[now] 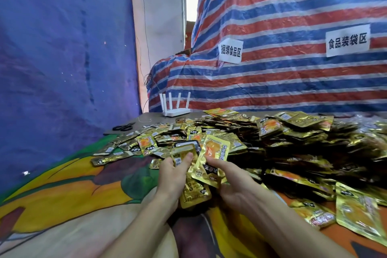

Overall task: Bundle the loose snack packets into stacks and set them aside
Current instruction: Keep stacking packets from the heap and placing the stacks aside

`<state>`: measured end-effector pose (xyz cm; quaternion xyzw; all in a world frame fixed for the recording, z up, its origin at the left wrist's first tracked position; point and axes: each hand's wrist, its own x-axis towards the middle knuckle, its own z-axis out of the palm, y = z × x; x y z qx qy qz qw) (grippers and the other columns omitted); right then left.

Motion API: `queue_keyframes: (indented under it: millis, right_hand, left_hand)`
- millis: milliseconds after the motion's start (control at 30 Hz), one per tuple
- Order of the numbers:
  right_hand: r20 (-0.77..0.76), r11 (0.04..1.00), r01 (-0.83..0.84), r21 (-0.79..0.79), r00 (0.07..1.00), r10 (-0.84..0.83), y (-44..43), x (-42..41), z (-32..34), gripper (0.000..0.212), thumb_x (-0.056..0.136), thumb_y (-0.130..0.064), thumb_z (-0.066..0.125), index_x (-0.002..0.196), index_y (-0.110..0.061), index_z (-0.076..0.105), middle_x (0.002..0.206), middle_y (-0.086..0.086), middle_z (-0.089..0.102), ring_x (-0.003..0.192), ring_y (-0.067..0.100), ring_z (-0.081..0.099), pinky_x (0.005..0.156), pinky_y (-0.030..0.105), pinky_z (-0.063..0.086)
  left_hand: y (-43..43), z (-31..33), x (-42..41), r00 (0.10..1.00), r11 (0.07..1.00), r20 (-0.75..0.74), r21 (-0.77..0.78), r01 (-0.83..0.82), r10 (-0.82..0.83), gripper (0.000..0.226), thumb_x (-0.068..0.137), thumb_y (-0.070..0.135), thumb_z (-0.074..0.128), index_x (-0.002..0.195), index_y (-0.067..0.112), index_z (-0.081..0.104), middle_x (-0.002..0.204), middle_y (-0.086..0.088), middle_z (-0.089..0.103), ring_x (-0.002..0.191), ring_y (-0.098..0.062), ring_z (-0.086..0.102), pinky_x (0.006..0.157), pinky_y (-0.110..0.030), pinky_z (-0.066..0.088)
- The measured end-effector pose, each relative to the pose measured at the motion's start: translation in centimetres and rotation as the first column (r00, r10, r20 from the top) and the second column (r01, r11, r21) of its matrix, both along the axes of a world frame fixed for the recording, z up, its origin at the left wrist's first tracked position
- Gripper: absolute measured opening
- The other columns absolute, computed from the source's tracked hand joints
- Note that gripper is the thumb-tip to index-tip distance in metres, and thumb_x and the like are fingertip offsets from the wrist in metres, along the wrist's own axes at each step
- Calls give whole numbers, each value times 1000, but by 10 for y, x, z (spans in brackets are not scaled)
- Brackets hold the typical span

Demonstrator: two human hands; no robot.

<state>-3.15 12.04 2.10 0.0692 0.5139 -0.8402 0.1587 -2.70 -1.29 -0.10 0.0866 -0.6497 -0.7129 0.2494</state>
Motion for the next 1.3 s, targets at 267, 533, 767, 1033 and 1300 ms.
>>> queue_keyframes:
  millis: [267, 533, 767, 1033, 1300]
  right_hand:
    - [-484, 782, 261, 567, 873, 60, -4, 6, -10, 33, 83, -57, 73, 97, -27, 75, 90, -8, 77, 90, 17, 72, 87, 43, 60]
    - [-618, 940, 319, 121, 765, -180, 4, -1, -4, 8, 99, -21, 64, 100, -28, 69, 81, -13, 77, 75, 4, 74, 52, 16, 55]
    - [-472, 986, 168, -9, 868, -153, 11, -12, -5, 22, 102, -18, 57, 123, -22, 62, 101, 2, 77, 89, 25, 75, 70, 48, 62]
    - [-514, 984, -24, 177, 850, 113, -8, 2, -21, 39, 92, 2, 64, 121, -23, 65, 101, 13, 75, 92, 36, 74, 85, 55, 60]
    - [-475, 991, -110, 79, 870, 134, -6, 0, -20, 52, 94, 4, 57, 119, -41, 58, 105, 6, 78, 96, 28, 75, 86, 48, 60]
  left_hand:
    - [-3, 10, 6, 980, 965, 0, 174, -194, 197, 34, 93, 36, 70, 88, 8, 51, 94, -16, 62, 88, -31, 62, 89, -62, 53]
    - [-1, 17, 14, 982, 981, -42, -66, -184, 181, 33, 94, 41, 65, 86, 13, 50, 82, -16, 53, 79, -24, 51, 67, -35, 43]
    - [-11, 16, 13, 965, 945, -85, -198, -261, 249, 63, 106, 37, 40, 152, -1, 22, 153, -30, 35, 141, -43, 35, 114, -52, 30]
    - [-6, 5, 10, 974, 968, -190, -195, -160, 123, 17, 102, 27, 55, 111, 13, 59, 102, 4, 69, 103, -22, 65, 76, -27, 46]
    - [9, 5, 21, 946, 949, -147, 86, 302, -288, 90, 53, 77, 79, 114, 12, 66, 101, -15, 76, 93, -32, 74, 79, -50, 61]
